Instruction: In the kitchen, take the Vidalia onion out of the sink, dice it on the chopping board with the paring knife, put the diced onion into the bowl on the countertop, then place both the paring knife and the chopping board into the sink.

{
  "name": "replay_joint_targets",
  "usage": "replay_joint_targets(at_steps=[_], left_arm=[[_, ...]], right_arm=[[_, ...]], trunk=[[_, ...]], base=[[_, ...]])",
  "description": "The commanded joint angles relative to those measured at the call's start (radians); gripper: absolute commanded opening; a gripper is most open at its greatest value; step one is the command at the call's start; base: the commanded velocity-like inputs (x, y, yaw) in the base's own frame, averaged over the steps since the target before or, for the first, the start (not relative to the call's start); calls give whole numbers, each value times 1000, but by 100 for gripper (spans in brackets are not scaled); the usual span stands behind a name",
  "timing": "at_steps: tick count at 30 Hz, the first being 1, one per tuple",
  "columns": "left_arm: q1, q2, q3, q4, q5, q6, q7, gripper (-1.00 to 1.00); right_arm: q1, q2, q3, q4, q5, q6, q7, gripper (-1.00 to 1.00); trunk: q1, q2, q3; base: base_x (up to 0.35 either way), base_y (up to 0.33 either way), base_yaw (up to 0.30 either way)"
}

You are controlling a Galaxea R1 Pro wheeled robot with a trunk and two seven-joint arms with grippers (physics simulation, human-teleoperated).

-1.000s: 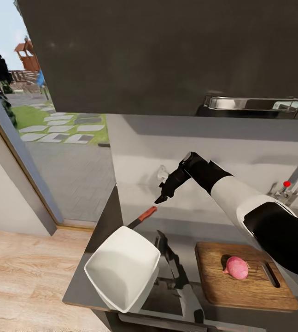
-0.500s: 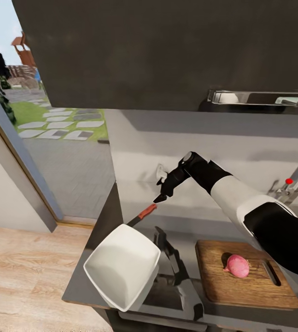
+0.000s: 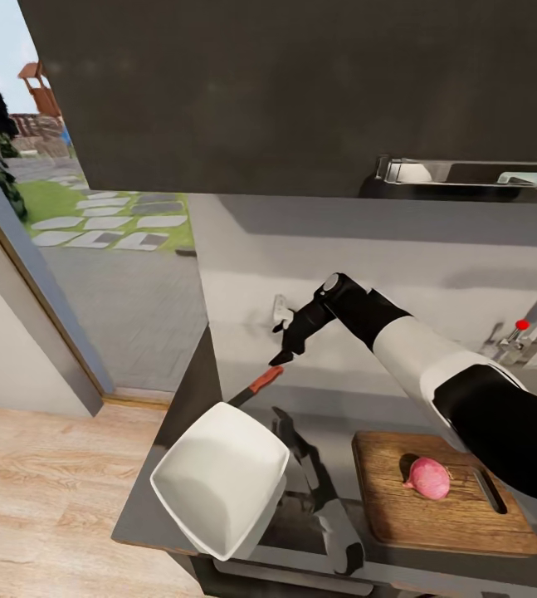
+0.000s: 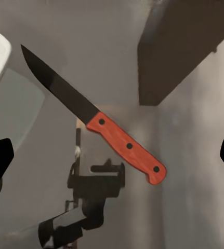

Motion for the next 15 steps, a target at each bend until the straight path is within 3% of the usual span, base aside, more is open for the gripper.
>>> replay_joint_targets(at_steps=[1, 7, 15], left_arm=[[0, 0, 1, -2, 10, 3, 1, 100], [0, 0, 1, -1, 10, 3, 1, 100], [1, 1, 1, 3, 10, 3, 1, 100]], right_arm=[[-1, 1, 1, -2, 1, 10, 3, 100], [-1, -3, 1, 0, 1, 9, 4, 100], [-1, -6, 1, 12, -2, 11, 5, 100]], trunk=[[1, -2, -2], [1, -2, -2], [1, -2, -5]], base=[[0, 0, 0], [22, 1, 0], [171, 61, 0]])
